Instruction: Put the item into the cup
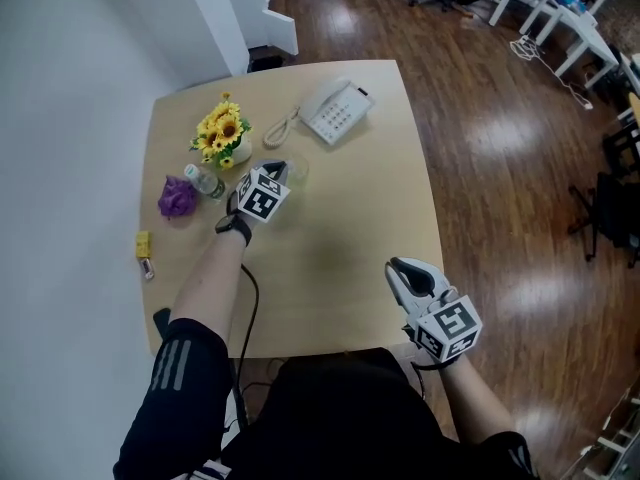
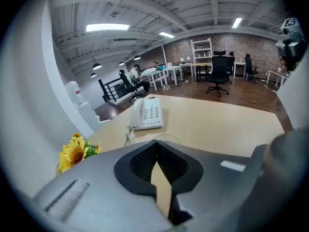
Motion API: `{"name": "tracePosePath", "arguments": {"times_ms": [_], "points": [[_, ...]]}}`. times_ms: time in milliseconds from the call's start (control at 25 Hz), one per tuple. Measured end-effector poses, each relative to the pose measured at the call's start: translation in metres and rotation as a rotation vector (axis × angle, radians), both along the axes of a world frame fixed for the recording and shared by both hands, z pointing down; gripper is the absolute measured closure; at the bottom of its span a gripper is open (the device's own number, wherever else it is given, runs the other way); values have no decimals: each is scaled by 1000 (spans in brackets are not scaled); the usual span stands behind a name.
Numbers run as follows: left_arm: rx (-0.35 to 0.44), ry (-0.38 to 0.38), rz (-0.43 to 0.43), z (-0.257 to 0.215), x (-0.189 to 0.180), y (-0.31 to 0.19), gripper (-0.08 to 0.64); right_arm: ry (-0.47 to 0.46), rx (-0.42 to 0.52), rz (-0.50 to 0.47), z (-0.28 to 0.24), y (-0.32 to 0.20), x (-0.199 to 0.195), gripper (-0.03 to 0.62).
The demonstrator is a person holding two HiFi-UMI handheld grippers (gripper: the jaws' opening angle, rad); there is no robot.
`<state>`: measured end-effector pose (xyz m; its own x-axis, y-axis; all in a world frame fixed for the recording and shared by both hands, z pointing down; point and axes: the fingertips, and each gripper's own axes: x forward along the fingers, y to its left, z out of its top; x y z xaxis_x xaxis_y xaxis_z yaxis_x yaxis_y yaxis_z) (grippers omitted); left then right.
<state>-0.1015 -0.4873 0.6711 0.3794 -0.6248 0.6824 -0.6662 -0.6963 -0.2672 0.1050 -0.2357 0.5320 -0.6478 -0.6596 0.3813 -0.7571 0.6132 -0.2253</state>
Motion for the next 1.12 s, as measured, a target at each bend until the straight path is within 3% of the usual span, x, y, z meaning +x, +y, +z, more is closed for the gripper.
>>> {"name": "tracePosePath", "arguments": {"times_ms": [400,600,920,1120], "points": [[-77,-15,-8,34,8,-11,557,7,-54,40,18,16,5,545],[-83,-13,4,32,8,-10,519,2,-65,38,20,19,0,545],[-41,112,10,0,3,14,497,-18,-35,34,3,7,-12,546],[46,293,41,-80,3,52,487,-24,9,41,-16,3,-17,545]]}}
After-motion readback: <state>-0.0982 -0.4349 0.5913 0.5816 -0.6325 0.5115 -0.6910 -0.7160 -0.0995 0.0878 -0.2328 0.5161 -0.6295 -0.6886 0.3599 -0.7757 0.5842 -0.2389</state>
